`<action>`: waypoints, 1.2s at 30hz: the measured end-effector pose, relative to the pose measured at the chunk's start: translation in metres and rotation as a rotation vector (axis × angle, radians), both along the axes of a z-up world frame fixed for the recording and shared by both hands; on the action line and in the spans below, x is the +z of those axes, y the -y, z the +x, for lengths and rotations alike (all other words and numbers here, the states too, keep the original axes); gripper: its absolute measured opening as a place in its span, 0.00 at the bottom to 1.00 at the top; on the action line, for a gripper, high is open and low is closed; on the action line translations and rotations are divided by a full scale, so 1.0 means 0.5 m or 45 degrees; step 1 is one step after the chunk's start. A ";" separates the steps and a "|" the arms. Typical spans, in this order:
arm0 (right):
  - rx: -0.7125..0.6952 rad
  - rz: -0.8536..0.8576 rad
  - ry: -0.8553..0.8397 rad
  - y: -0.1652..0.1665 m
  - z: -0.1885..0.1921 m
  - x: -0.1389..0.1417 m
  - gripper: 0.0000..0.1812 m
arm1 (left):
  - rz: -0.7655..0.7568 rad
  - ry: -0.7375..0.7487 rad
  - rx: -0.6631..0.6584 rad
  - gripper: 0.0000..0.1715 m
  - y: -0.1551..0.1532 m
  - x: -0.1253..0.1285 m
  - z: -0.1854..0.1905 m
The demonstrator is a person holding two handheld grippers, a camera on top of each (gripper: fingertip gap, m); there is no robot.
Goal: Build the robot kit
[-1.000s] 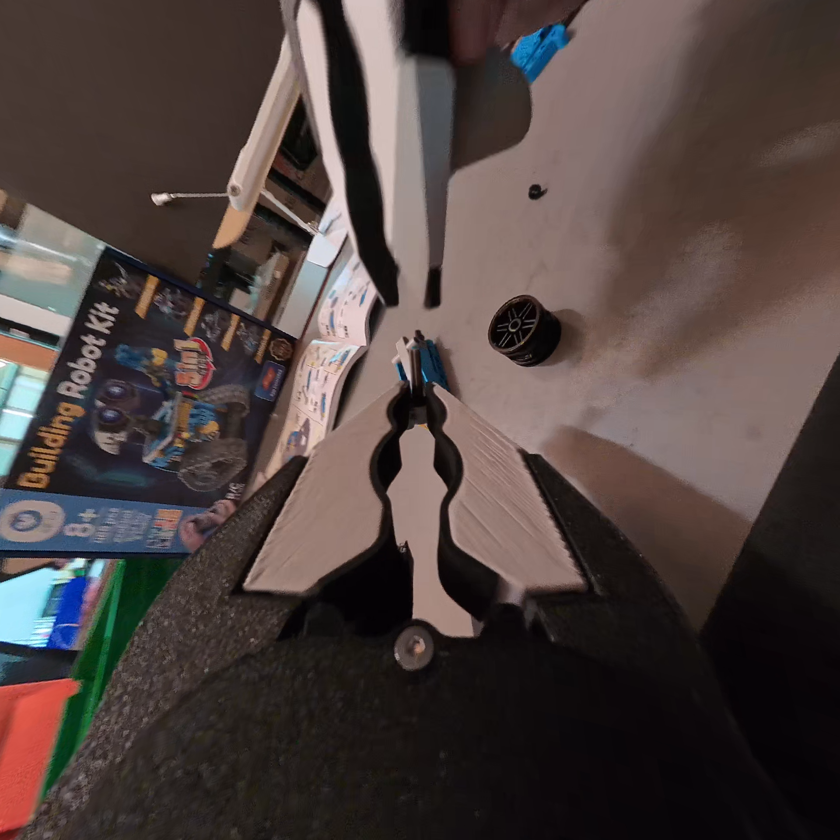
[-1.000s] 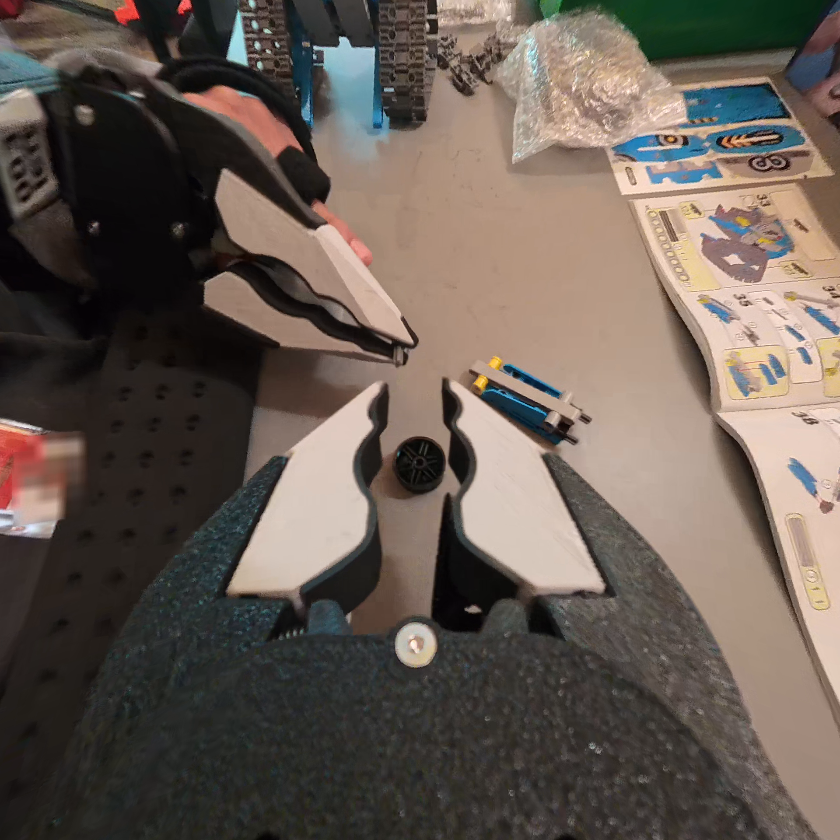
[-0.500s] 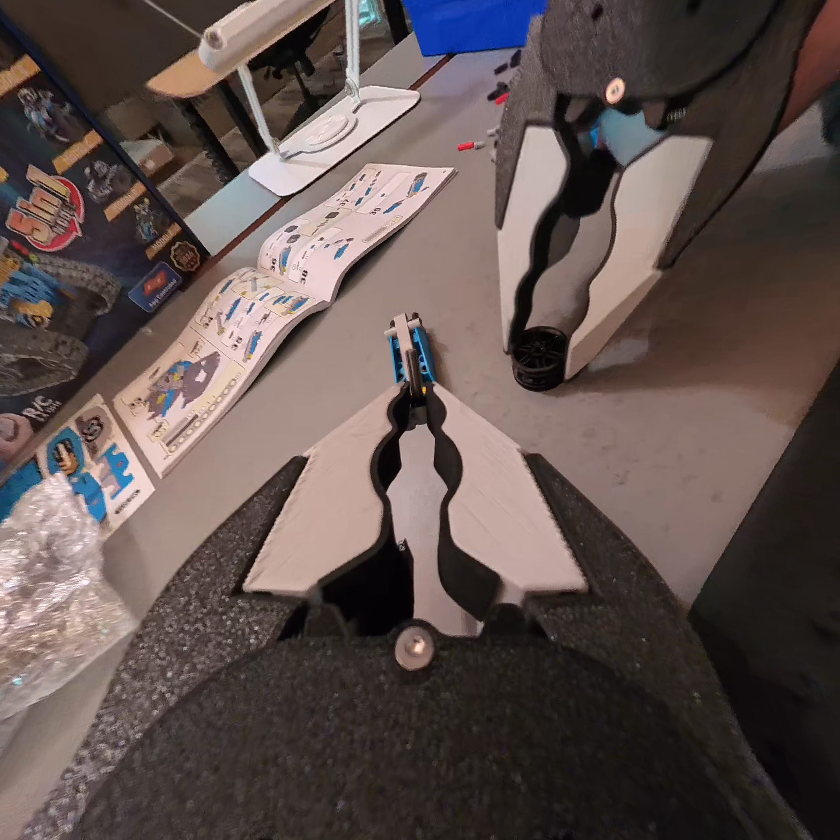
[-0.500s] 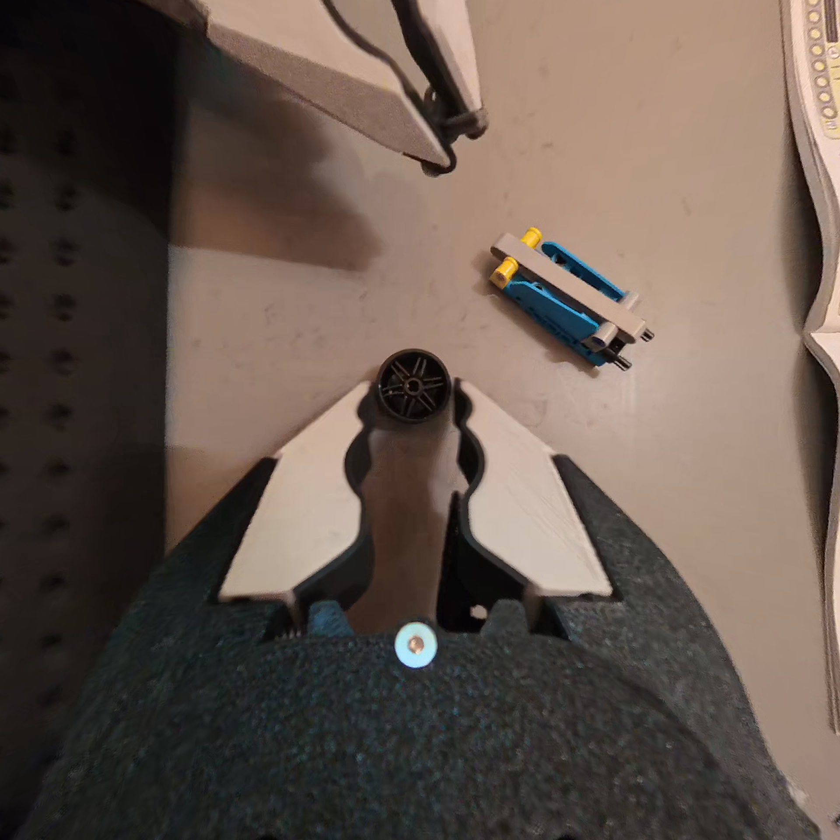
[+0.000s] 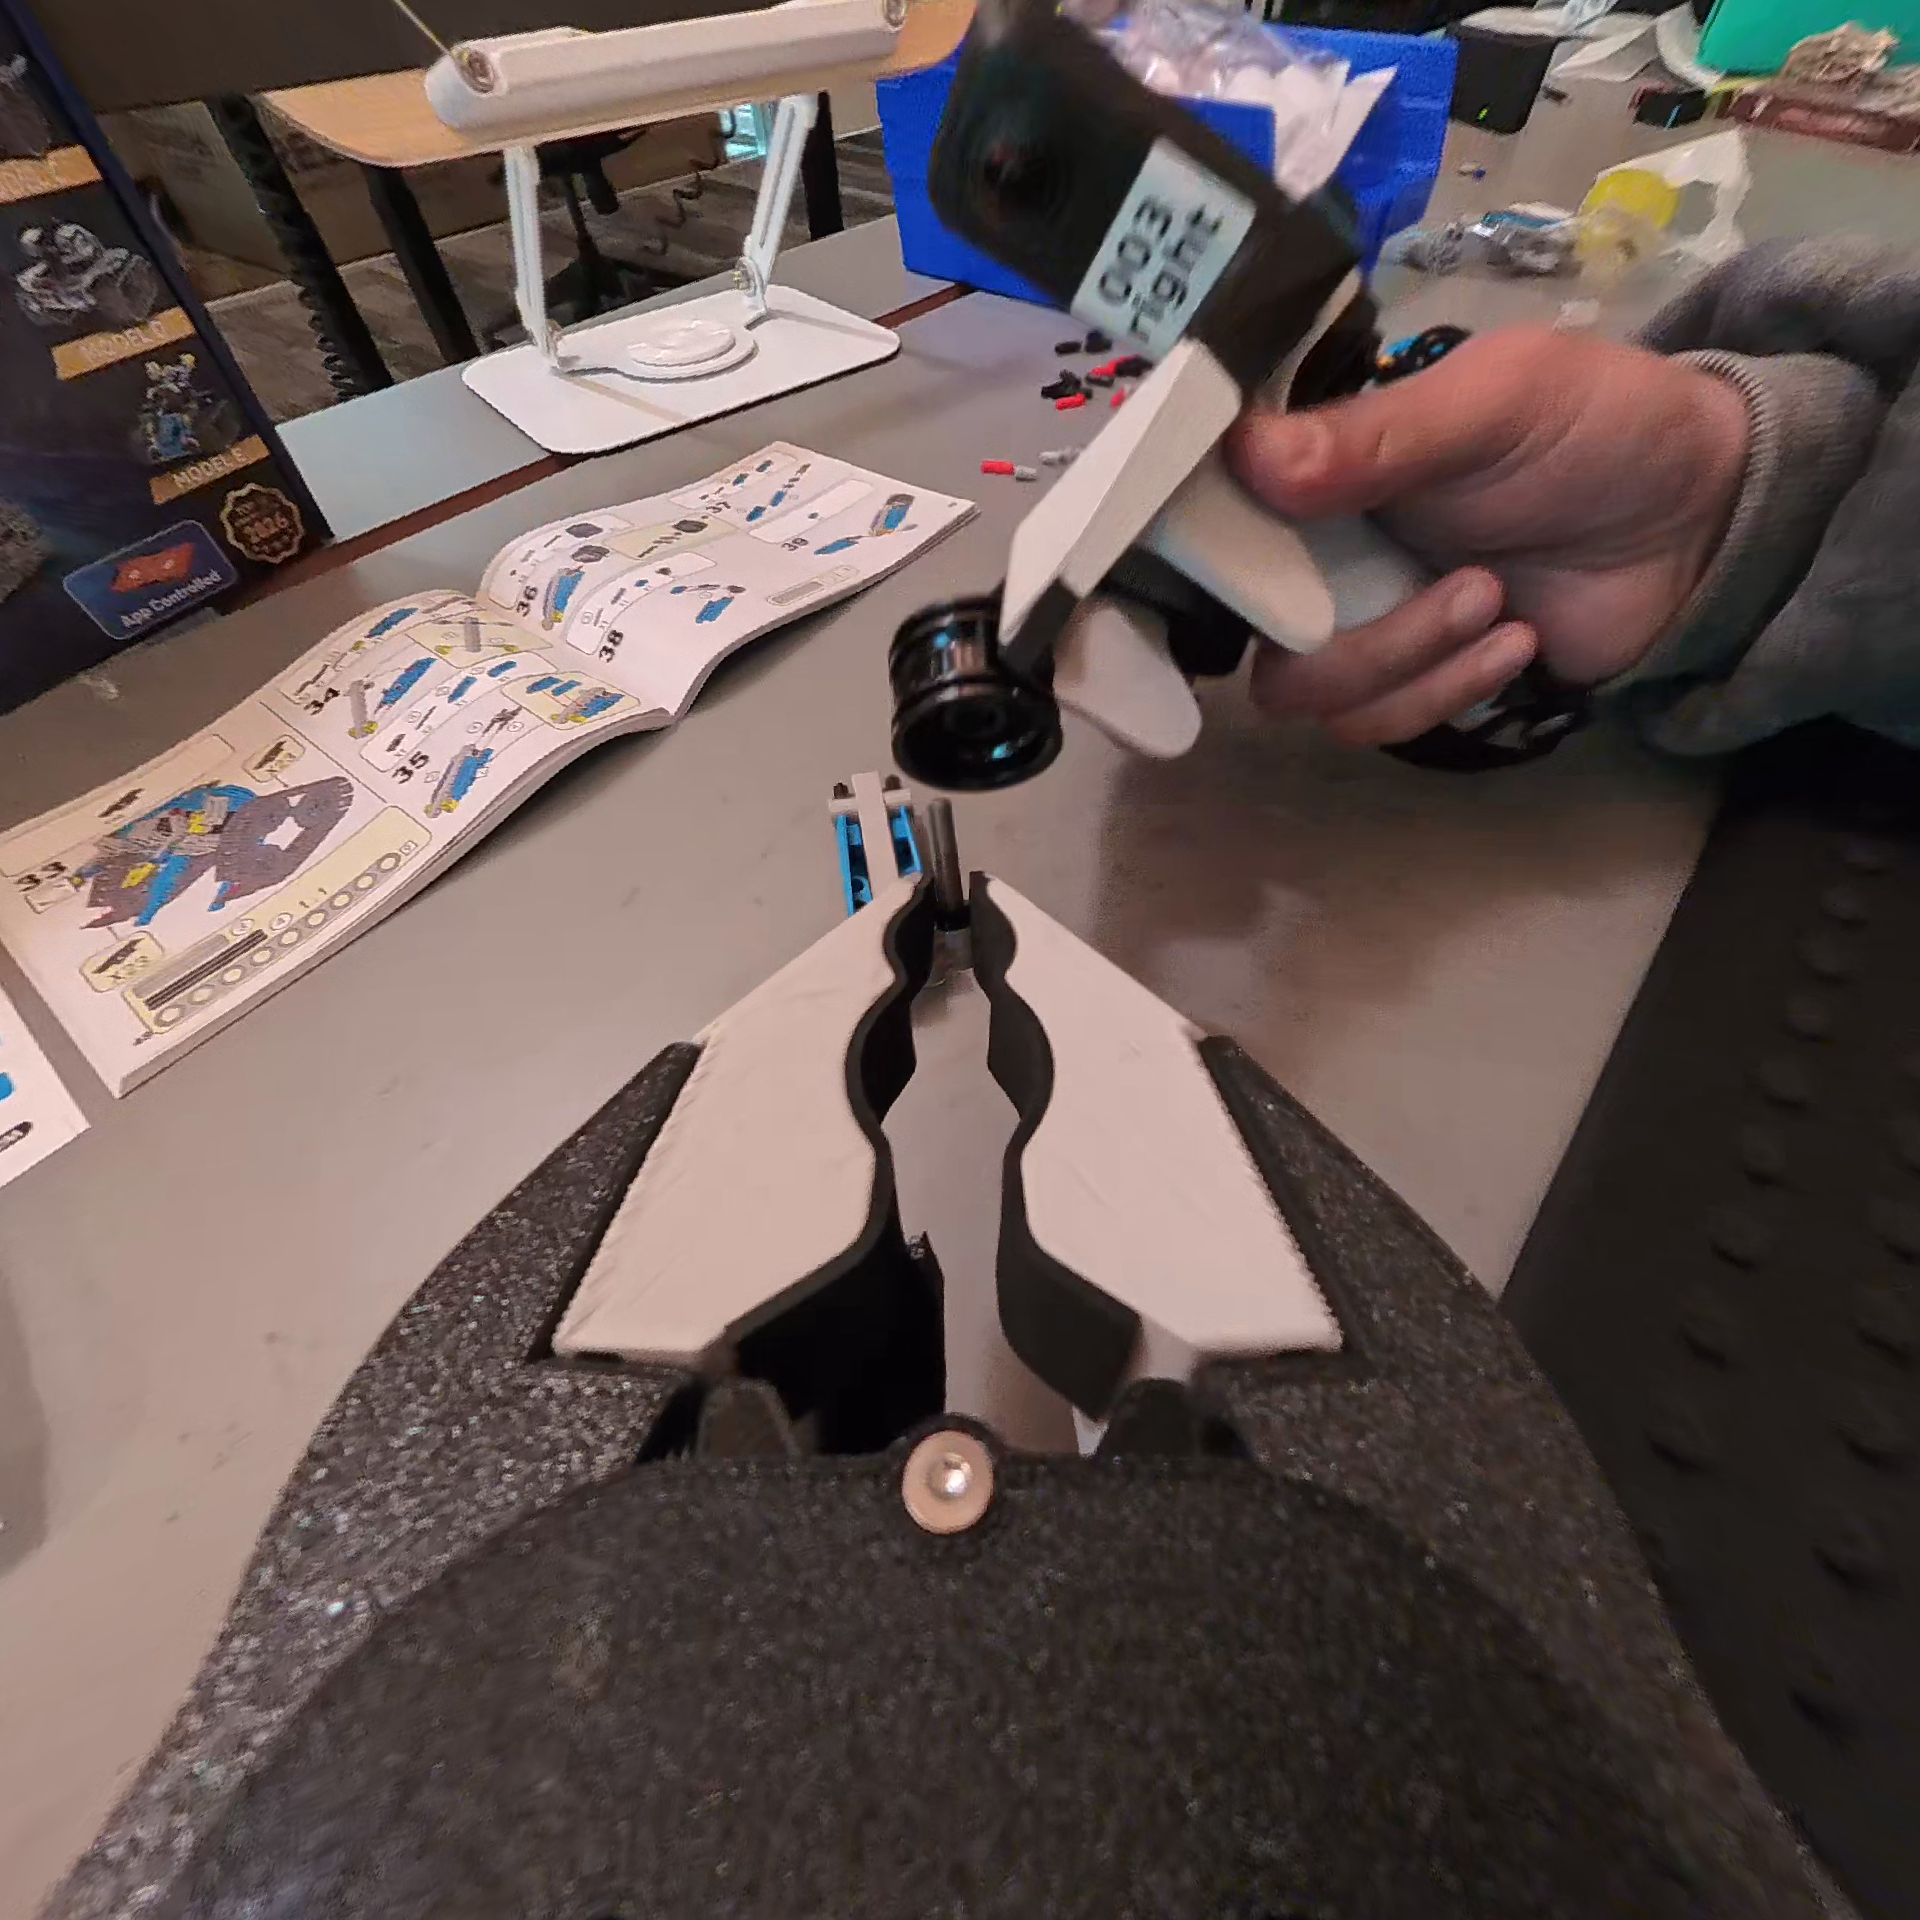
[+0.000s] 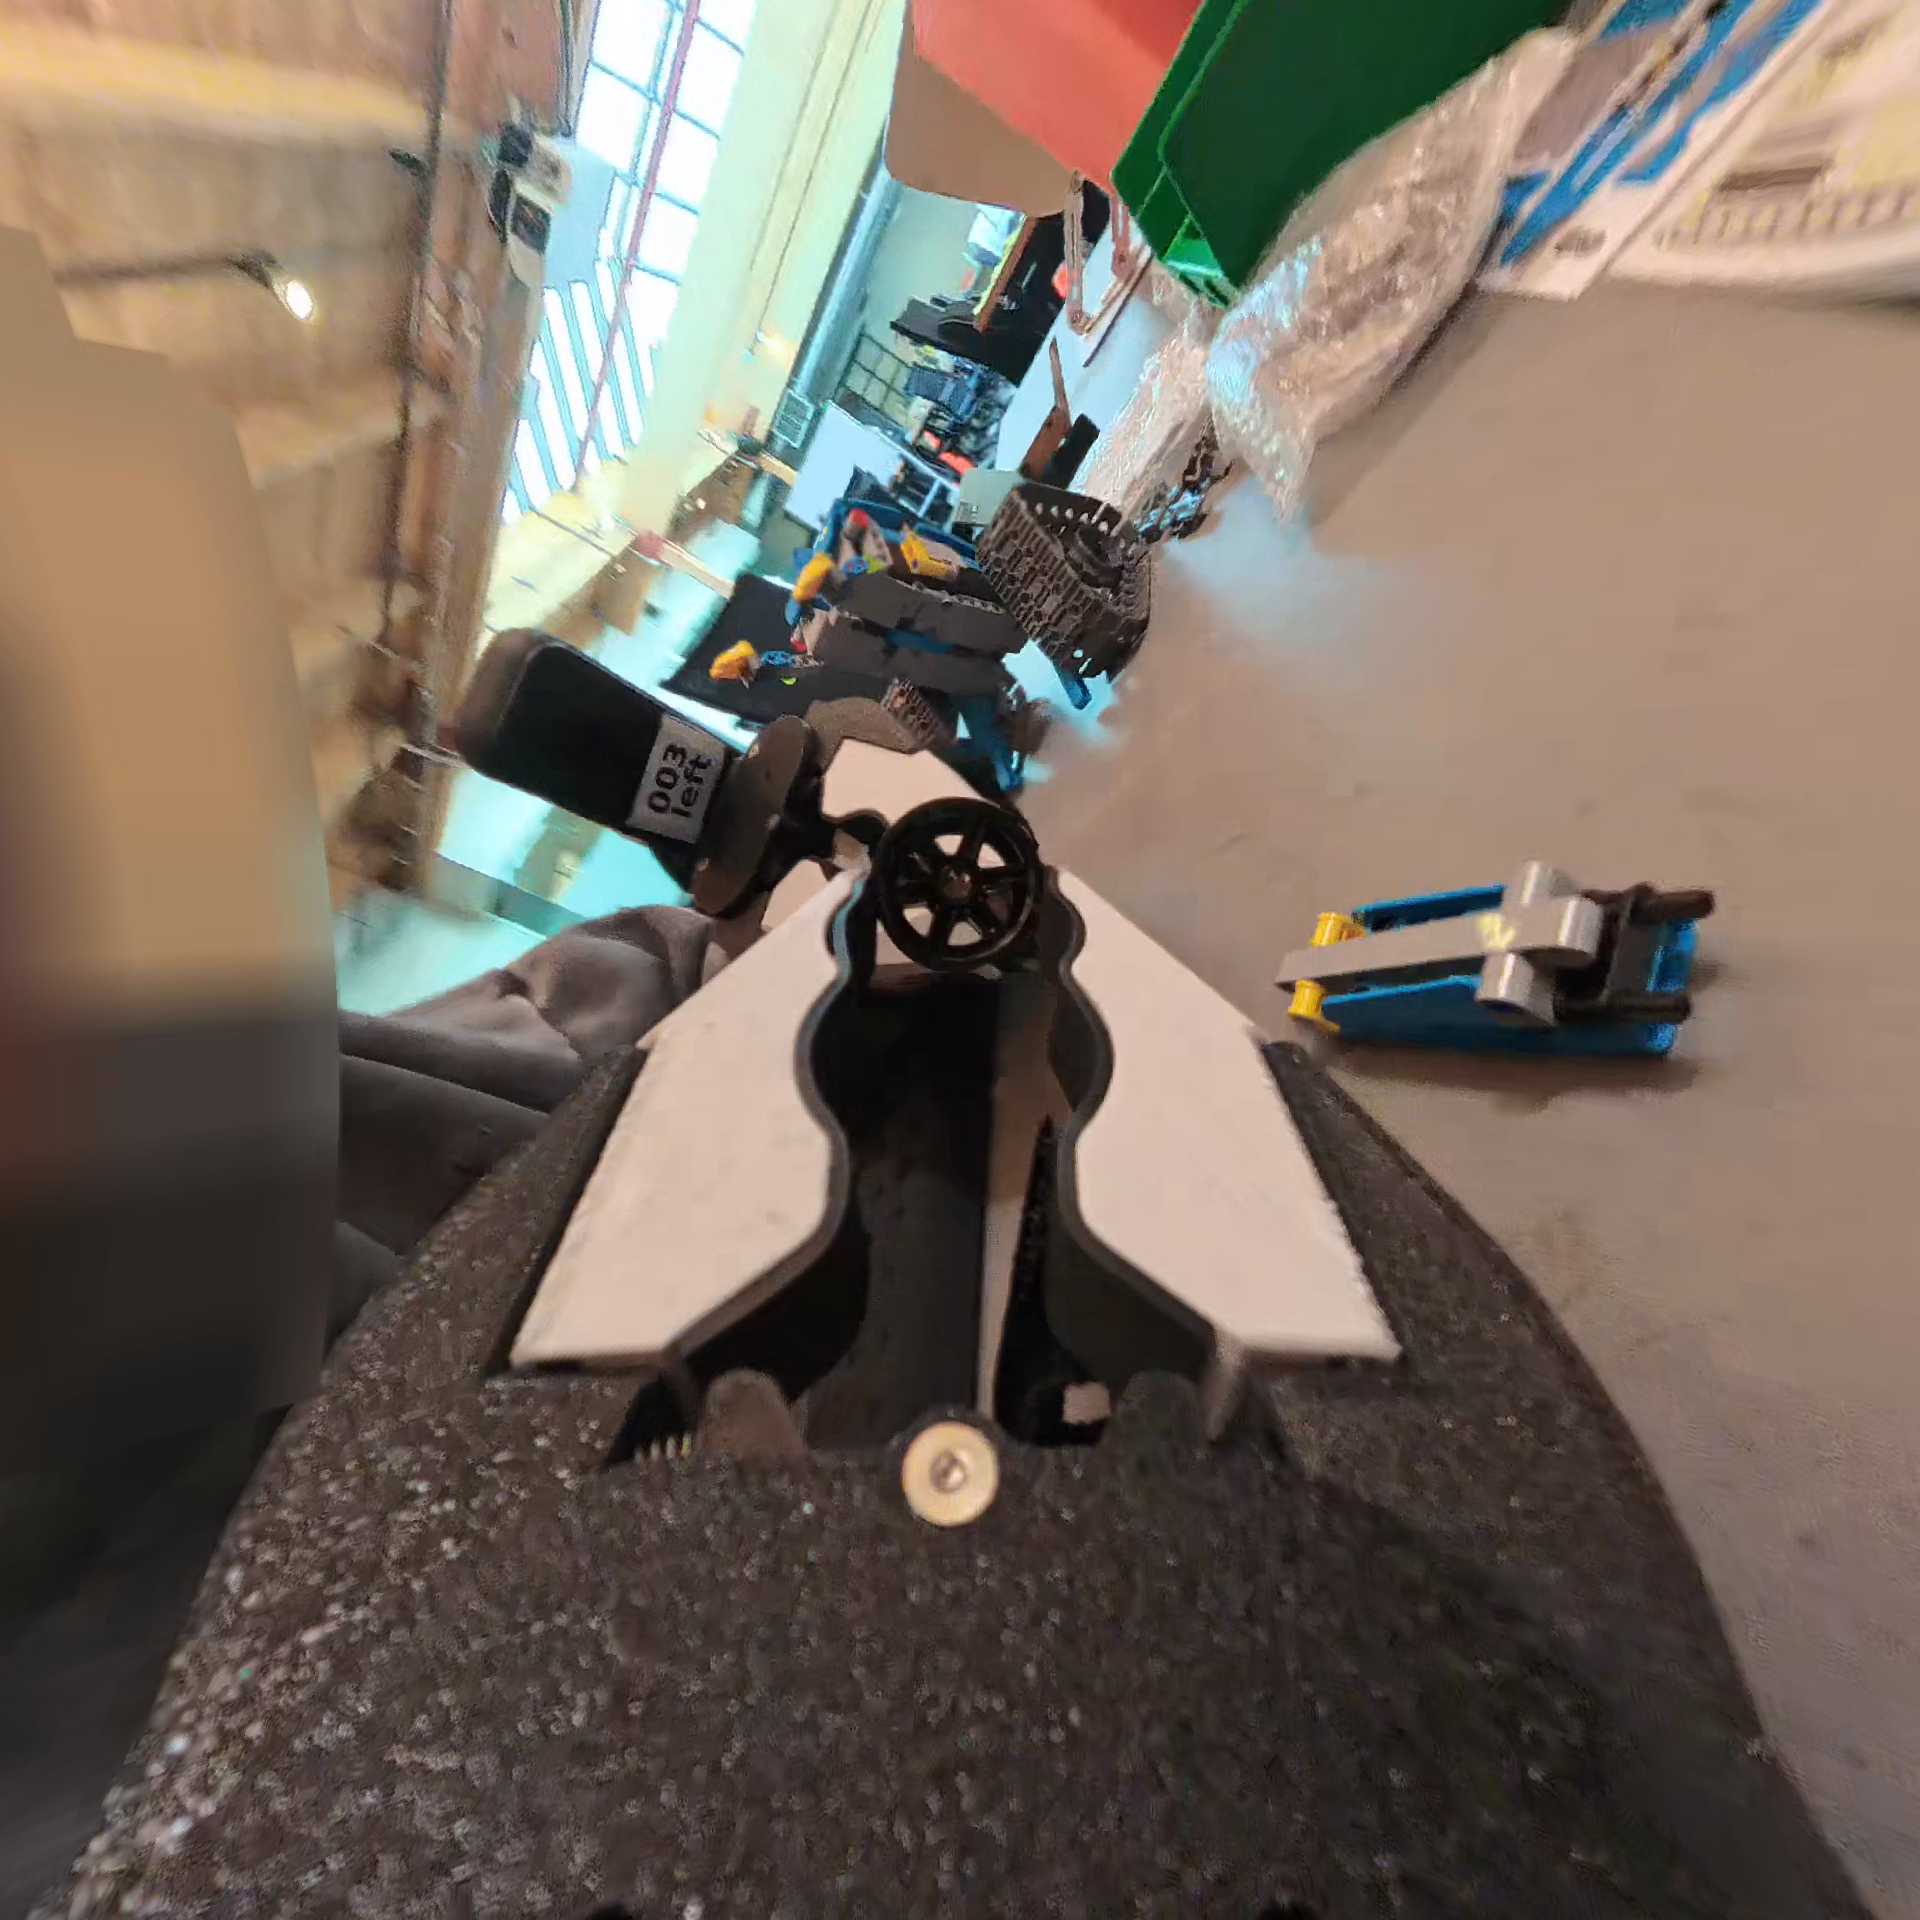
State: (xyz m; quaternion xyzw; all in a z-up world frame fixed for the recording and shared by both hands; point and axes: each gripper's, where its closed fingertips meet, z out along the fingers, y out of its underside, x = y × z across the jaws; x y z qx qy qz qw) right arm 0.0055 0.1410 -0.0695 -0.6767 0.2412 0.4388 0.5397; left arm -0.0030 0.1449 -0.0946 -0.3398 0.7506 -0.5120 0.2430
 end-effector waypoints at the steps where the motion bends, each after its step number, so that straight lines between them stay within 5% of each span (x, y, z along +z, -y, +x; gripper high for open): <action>1: -0.001 -0.007 -0.048 -0.002 0.002 -0.008 0.17 | -0.019 -0.006 -0.007 0.03 0.001 0.002 -0.001; 17: 0.060 -0.051 -0.022 -0.013 -0.021 -0.025 0.17 | -0.023 -0.083 -0.051 0.03 0.014 -0.015 -0.010; 23: 0.050 -0.156 0.277 -0.017 -0.026 -0.041 0.17 | 0.010 -0.093 -0.045 0.03 0.013 -0.024 -0.008; 29: 0.028 -0.348 0.793 -0.011 -0.019 -0.063 0.17 | 0.182 -0.025 -0.006 0.03 0.010 -0.036 -0.006; 36: 0.051 -0.462 0.981 -0.001 -0.025 -0.073 0.17 | 0.360 0.102 0.015 0.02 0.010 -0.036 -0.008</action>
